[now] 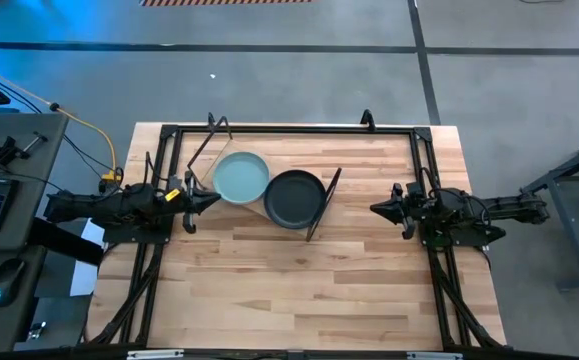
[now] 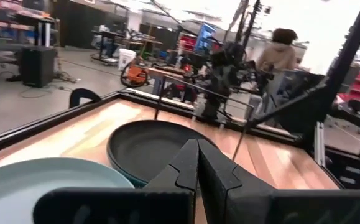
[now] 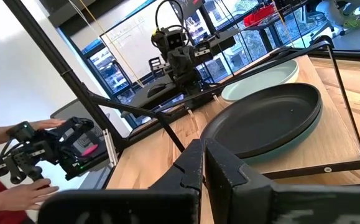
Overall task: Place and stack plates onto a shelf
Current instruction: Return to Home Position
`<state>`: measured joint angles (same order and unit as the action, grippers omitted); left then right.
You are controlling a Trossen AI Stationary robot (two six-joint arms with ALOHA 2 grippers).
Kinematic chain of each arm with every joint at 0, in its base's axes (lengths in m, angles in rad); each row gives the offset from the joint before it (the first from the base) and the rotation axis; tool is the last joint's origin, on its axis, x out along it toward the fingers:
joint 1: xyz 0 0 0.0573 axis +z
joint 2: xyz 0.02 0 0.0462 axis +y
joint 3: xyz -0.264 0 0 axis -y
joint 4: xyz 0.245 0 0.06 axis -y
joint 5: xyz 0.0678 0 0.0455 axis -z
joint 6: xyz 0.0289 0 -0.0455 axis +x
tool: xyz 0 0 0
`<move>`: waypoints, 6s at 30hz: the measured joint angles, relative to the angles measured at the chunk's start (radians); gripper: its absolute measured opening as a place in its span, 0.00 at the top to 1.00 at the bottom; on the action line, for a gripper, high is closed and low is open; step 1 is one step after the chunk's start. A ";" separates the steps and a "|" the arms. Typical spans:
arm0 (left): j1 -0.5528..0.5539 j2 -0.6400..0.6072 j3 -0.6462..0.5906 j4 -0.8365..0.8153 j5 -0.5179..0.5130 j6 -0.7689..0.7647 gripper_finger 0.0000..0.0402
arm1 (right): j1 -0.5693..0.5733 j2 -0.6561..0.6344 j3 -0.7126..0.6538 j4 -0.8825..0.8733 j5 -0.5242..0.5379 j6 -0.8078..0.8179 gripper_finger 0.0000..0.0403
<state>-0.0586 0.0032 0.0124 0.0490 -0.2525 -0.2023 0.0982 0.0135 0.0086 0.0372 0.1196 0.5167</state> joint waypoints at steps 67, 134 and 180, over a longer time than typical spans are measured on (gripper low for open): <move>0.000 0.005 0.000 -0.001 0.004 -0.065 1.00 | 0.000 0.000 0.000 0.000 0.000 0.000 1.00; 0.000 0.005 0.000 0.000 0.004 -0.065 1.00 | 0.000 0.000 0.000 0.000 0.000 0.000 1.00; 0.000 0.005 0.000 0.000 0.004 -0.065 1.00 | 0.000 0.000 0.000 0.000 0.000 0.000 1.00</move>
<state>-0.0589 0.0080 0.0124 0.0486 -0.2485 -0.2672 0.0979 0.0135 0.0082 0.0374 0.1199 0.5167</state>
